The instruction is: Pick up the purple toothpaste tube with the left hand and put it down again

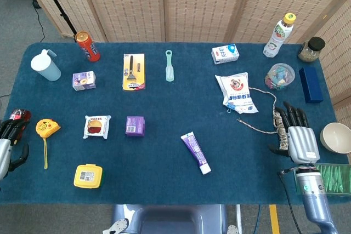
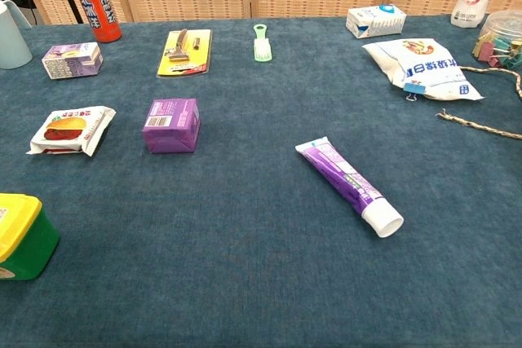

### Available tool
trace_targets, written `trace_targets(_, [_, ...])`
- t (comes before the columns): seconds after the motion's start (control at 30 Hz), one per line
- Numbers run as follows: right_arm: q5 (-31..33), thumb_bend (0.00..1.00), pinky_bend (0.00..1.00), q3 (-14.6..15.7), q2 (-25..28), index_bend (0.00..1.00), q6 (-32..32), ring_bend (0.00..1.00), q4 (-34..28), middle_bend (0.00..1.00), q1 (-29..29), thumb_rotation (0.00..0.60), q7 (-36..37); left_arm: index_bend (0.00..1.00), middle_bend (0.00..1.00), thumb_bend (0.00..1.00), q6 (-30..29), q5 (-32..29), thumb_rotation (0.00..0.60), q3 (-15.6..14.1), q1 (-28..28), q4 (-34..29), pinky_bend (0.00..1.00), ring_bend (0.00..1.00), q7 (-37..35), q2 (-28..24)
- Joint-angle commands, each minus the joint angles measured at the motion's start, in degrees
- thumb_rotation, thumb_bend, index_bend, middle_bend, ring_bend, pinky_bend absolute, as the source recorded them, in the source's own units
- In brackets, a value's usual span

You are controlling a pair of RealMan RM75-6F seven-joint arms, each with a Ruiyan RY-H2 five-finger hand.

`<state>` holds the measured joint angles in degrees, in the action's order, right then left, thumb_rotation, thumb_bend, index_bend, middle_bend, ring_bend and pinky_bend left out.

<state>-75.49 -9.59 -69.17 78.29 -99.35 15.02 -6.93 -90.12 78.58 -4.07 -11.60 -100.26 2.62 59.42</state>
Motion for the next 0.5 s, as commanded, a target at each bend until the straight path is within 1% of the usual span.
trace_targets(0.03, [-0.9, 0.00, 0.00, 1.1, 0.8, 0.10, 1.7, 0.00, -1.4, 0.01, -1.4, 0.600, -1.1, 0.20, 0.18, 0.50, -0.5, 1.8, 0.600, -0.7, 1.2, 0.2, 0.21, 0.11, -0.6, 0.5])
trace_targets(0.2, [-1.7, 0.00, 0.00, 1.7, 1.4, 0.10, 2.8, 0.00, -2.4, 0.01, -2.5, 0.600, -1.2, 0.20, 0.18, 0.50, -0.6, 3.2, 0.600, -0.2, 2.2, -0.3, 0.21, 0.12, -1.0, 0.5])
trace_targets(0.5, [-2.8, 0.00, 0.00, 2.1, 1.3, 0.09, 3.5, 0.00, -1.6, 0.01, -3.4, 0.600, 0.5, 0.21, 0.19, 0.50, -0.6, 4.1, 0.600, 0.9, 3.4, -2.0, 0.21, 0.12, 0.1, -1.2])
